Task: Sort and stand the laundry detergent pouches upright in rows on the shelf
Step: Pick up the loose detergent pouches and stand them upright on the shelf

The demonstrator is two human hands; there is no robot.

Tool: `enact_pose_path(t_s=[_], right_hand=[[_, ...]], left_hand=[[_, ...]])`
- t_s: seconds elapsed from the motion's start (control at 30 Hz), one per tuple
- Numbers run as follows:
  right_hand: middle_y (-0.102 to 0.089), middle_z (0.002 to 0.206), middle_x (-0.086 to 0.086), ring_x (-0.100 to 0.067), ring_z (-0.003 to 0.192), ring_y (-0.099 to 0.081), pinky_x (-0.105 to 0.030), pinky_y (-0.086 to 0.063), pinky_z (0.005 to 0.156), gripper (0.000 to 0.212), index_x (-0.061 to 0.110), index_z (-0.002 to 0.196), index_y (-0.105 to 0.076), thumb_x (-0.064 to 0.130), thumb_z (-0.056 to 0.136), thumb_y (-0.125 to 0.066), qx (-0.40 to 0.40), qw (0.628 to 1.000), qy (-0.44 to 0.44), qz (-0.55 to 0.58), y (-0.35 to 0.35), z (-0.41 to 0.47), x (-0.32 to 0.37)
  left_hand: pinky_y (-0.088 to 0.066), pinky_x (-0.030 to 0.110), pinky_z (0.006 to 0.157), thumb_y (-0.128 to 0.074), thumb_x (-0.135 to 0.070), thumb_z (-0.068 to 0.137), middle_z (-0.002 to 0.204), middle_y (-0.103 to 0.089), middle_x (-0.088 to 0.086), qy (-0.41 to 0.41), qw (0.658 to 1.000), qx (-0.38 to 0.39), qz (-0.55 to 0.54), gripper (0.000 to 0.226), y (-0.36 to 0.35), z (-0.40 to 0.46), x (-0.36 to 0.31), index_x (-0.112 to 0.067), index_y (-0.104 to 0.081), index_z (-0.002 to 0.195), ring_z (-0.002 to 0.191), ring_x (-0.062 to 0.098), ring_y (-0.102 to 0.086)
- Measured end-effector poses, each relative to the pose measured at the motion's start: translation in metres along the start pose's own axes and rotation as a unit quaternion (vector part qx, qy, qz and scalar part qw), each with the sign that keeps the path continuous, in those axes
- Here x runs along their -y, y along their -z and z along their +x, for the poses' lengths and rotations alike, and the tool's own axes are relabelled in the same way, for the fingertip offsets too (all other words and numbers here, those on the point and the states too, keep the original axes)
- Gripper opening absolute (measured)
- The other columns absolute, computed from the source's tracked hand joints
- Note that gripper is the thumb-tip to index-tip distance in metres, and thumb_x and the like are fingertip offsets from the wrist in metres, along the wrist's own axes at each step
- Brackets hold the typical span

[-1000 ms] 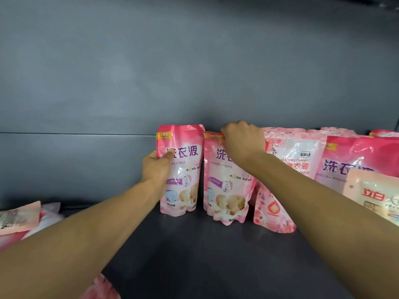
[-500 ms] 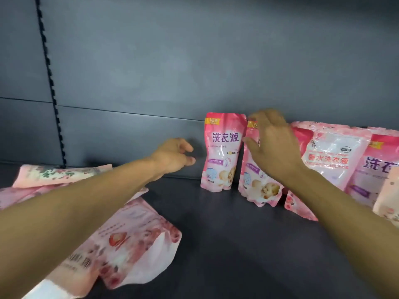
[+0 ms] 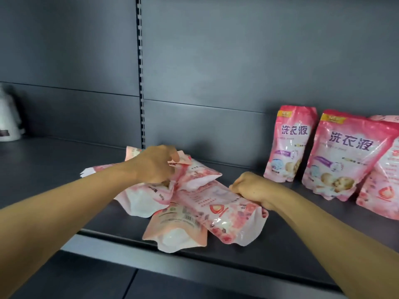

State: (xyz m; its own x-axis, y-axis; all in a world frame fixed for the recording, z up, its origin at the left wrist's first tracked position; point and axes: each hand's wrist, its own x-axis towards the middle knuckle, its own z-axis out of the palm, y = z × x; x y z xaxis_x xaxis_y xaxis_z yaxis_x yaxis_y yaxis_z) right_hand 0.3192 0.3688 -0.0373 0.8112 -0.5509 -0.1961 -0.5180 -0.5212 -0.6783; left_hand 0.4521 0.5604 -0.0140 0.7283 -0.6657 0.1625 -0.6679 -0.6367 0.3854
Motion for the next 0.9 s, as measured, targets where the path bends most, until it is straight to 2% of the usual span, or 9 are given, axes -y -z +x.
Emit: enact_pose_path(t_s=[0.17, 0.23, 0.3, 0.5, 0.6, 0.63, 0.7, 0.77, 0.9], right_hand=[[-0.068, 0.083, -0.022, -0.019, 0.068, -0.052, -0.028, -0.041, 0.062, 0.020, -0.003, 0.092, -0.070, 0.011, 0.080, -0.062, -0.012, 0.998, -0.036, -0.044, -0.006, 0.006, 0.003], [-0.065, 0.074, -0.022, -0.021, 0.065, -0.052, -0.029, -0.042, 0.062, 0.014, -0.003, 0.080, -0.070, 0.007, 0.082, -0.060, -0.021, 0.998, -0.036, -0.040, -0.002, 0.004, -0.003], [-0.054, 0.052, -0.008, -0.018, 0.050, -0.048, -0.027, -0.039, 0.055, 0.021, 0.003, 0.064, -0.061, 0.003, 0.085, -0.055, -0.031, 0.999, -0.038, -0.022, 0.009, 0.000, -0.009], [-0.061, 0.080, -0.014, -0.021, 0.063, -0.054, -0.023, -0.043, 0.052, 0.014, -0.002, 0.089, -0.060, 0.009, 0.090, -0.051, -0.081, 0.992, -0.083, -0.058, 0.050, -0.002, -0.035], [-0.061, 0.061, -0.010, -0.017, 0.048, -0.054, -0.022, -0.044, 0.044, 0.011, -0.004, 0.083, -0.059, 0.004, 0.087, -0.053, -0.053, 0.992, -0.109, -0.034, 0.055, 0.000, -0.043], [-0.063, 0.060, -0.009, -0.018, 0.050, -0.059, -0.024, -0.048, 0.047, 0.011, -0.004, 0.083, -0.062, 0.006, 0.086, -0.057, -0.040, 0.993, -0.111, -0.010, 0.055, 0.002, -0.043], [-0.073, 0.081, -0.014, -0.026, 0.072, -0.069, -0.032, -0.057, 0.068, 0.023, -0.002, 0.094, -0.067, 0.019, 0.084, -0.067, -0.019, 0.993, -0.113, 0.031, 0.052, 0.007, -0.041], [-0.072, 0.095, -0.016, -0.026, 0.081, -0.067, -0.034, -0.053, 0.079, 0.033, 0.000, 0.102, -0.068, 0.029, 0.085, -0.067, -0.014, 0.993, -0.113, 0.036, 0.048, 0.015, -0.040], [-0.065, 0.109, -0.024, -0.028, 0.087, -0.058, -0.041, -0.049, 0.090, 0.030, -0.007, 0.115, -0.059, 0.013, 0.094, -0.054, -0.034, 0.995, -0.083, 0.042, 0.046, 0.018, -0.043]], left_hand=[[-0.041, 0.024, 0.081, -0.054, -0.014, 0.088, 0.126, -0.057, 0.000, -0.008, 1.000, -0.027, -0.008, 0.031, 0.004, 0.001, 0.025, -0.024, -0.056, 0.117, 0.112, 0.020, -0.053], [-0.042, 0.025, 0.081, -0.055, -0.011, 0.087, 0.124, -0.058, 0.002, -0.011, 0.999, -0.034, -0.007, 0.033, 0.004, 0.004, 0.029, -0.022, -0.057, 0.118, 0.110, 0.021, -0.055], [-0.045, 0.027, 0.080, -0.055, -0.009, 0.086, 0.122, -0.060, 0.004, -0.014, 0.999, -0.038, 0.006, 0.036, 0.002, 0.009, 0.031, -0.021, -0.056, 0.120, 0.106, 0.023, -0.057], [-0.050, 0.036, 0.085, -0.052, -0.007, 0.081, 0.117, -0.061, 0.005, -0.028, 0.992, -0.026, 0.121, 0.046, -0.007, 0.038, 0.031, -0.023, -0.049, 0.125, 0.103, 0.028, -0.059], [-0.049, 0.036, 0.083, -0.049, -0.003, 0.081, 0.115, -0.062, 0.004, -0.028, 0.981, -0.012, 0.190, 0.054, -0.014, 0.054, 0.030, -0.026, -0.044, 0.130, 0.103, 0.029, -0.060], [-0.049, 0.036, 0.079, -0.049, -0.002, 0.081, 0.115, -0.062, 0.004, -0.029, 0.977, -0.007, 0.211, 0.055, -0.017, 0.059, 0.030, -0.027, -0.043, 0.130, 0.102, 0.029, -0.061], [-0.047, 0.036, 0.074, -0.048, -0.003, 0.084, 0.114, -0.061, 0.005, -0.040, 0.966, -0.010, 0.257, 0.052, -0.021, 0.066, 0.030, -0.027, -0.044, 0.130, 0.103, 0.030, -0.061], [-0.047, 0.037, 0.074, -0.045, -0.003, 0.086, 0.114, -0.062, 0.005, -0.052, 0.951, -0.026, 0.302, 0.047, -0.023, 0.070, 0.029, -0.024, -0.047, 0.127, 0.104, 0.030, -0.061], [-0.043, 0.033, 0.069, -0.042, -0.002, 0.088, 0.109, -0.063, 0.005, -0.034, 0.933, -0.060, 0.352, 0.035, -0.020, 0.068, 0.022, -0.020, -0.055, 0.115, 0.101, 0.029, -0.062]])
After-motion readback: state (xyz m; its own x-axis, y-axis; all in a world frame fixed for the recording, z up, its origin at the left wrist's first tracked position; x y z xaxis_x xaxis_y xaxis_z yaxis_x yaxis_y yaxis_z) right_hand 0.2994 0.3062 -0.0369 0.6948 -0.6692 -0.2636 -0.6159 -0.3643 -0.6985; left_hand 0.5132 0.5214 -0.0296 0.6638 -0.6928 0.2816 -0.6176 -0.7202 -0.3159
